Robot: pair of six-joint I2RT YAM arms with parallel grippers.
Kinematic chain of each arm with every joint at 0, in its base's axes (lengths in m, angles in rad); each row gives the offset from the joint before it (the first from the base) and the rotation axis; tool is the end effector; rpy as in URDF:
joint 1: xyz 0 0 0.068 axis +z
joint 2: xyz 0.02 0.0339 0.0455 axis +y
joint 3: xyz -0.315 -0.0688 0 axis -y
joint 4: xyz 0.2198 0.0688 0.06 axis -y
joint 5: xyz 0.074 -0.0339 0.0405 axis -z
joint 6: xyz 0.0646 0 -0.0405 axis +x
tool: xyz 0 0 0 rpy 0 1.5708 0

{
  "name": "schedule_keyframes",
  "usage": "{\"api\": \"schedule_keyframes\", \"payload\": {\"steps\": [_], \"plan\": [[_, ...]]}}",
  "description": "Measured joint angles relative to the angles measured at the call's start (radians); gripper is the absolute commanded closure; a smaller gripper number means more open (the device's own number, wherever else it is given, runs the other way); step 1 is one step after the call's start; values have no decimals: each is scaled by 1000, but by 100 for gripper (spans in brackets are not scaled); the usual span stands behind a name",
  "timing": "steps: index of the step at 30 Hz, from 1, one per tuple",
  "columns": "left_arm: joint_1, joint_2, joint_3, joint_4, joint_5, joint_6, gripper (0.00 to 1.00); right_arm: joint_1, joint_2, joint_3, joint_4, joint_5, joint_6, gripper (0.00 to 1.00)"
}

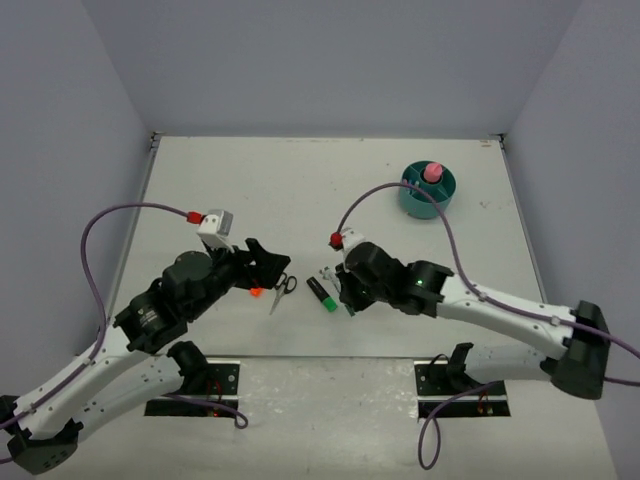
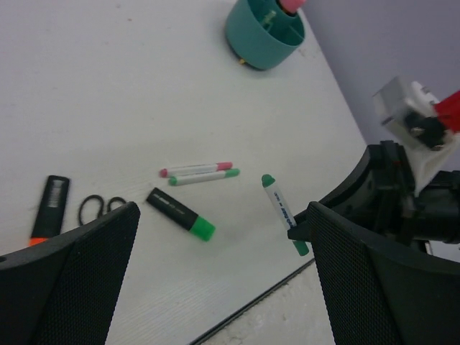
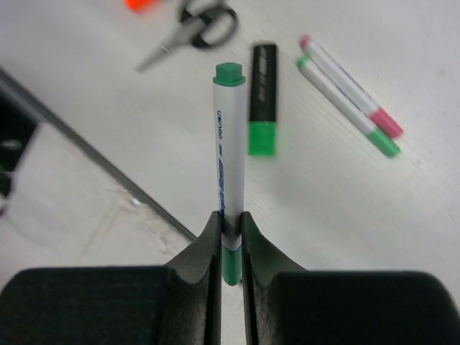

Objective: Sort the stationery into containers
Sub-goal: Place the pen in the storage box.

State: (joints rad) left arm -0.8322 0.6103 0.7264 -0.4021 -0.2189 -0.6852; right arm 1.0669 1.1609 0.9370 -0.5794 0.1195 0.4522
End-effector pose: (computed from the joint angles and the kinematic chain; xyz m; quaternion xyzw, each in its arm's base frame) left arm 0.0809 -0.0680 0.3404 -0.0068 0.7985 -0.3462 0.4924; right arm 0.1120 0.1872 0.3127 -0.2587 0.8890 0.2172 0.3091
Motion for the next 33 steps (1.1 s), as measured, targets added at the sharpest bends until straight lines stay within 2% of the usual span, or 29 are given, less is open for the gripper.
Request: {"api": "schedule_keyframes", "payload": {"steps": [5, 8, 10, 13, 15, 16, 18, 19, 21, 23, 24, 26, 28, 29, 33], "plan": [[0, 89, -101, 302, 245, -62, 0, 0, -295, -113, 145, -95, -20, 100], [0, 211, -119, 521, 405, -103, 0, 0, -353, -137, 176, -141, -28, 100], [0, 298, -119, 649, 499, -132, 4, 0, -377, -147, 179, -170, -31, 100], [-3, 402, -119, 783, 605, -166, 20, 1, -415, -153, 183, -198, -34, 100], [-7, 441, -119, 846, 651, -186, 36, 1, -445, -154, 184, -212, -35, 100], [-10, 455, -119, 876, 672, -193, 47, 1, -459, -154, 185, -217, -35, 100], [-20, 473, -119, 930, 707, -210, 75, 1, -476, -154, 184, -216, -35, 100], [-28, 480, -118, 950, 721, -213, 86, 1, -479, -154, 183, -214, -35, 100], [-46, 492, -113, 979, 740, -215, 100, 1, -480, -153, 175, -208, -35, 100], [-55, 502, -109, 989, 747, -209, 100, 3, -477, -153, 167, -197, -34, 100], [-55, 506, -106, 987, 746, -204, 100, 3, -476, -153, 162, -191, -34, 96], [-57, 511, -98, 973, 741, -191, 100, 3, -477, -152, 156, -180, -33, 79], [-61, 513, -82, 938, 722, -171, 100, 6, -486, -152, 147, -150, -22, 25], [-64, 515, -65, 908, 704, -156, 100, 8, -493, -152, 137, -115, -9, 1], [-73, 553, 65, 779, 546, -74, 100, 7, -555, -151, 63, 69, 64, 1]]}}
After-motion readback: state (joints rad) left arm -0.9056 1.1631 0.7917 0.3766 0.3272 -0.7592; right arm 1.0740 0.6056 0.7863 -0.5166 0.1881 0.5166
